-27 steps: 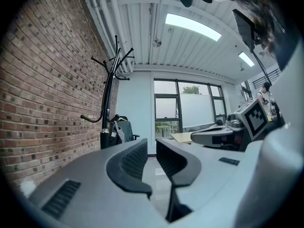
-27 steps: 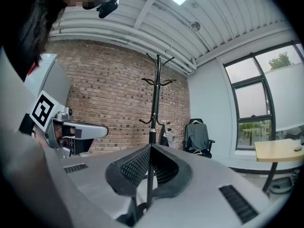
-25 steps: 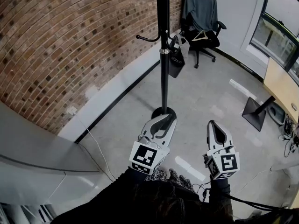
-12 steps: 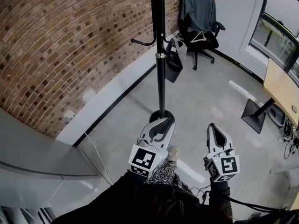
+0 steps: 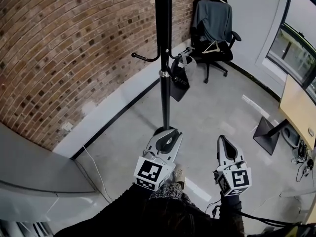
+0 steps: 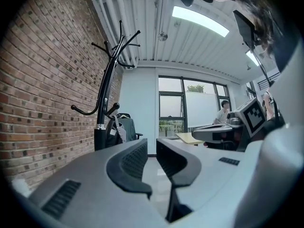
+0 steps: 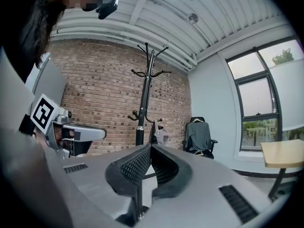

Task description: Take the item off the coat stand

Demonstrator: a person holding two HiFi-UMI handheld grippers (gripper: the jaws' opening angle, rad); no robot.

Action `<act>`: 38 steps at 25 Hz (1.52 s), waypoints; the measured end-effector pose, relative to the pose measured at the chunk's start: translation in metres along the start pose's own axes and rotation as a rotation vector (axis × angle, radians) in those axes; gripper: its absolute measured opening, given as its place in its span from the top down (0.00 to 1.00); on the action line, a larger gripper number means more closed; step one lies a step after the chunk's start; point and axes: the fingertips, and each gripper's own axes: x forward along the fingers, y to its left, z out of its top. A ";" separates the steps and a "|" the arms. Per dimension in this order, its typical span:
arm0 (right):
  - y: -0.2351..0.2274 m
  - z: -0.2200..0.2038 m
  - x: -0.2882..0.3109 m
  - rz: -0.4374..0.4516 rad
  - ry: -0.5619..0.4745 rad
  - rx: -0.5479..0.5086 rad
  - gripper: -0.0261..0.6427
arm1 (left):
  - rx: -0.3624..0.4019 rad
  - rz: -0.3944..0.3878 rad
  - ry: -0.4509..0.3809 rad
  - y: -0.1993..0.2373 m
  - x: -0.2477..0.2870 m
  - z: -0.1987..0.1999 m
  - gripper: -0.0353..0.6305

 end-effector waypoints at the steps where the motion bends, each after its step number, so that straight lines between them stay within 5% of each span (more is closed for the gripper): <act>1: -0.004 0.001 0.008 0.005 0.000 0.003 0.95 | -0.003 0.004 0.001 0.003 0.008 -0.001 0.85; 21: -0.072 0.016 0.157 0.210 0.020 -0.014 0.95 | -0.016 0.103 0.012 0.061 0.135 0.006 0.85; 38: -0.078 0.025 0.235 0.357 0.003 -0.018 0.95 | -0.048 0.233 0.052 0.097 0.161 -0.005 0.85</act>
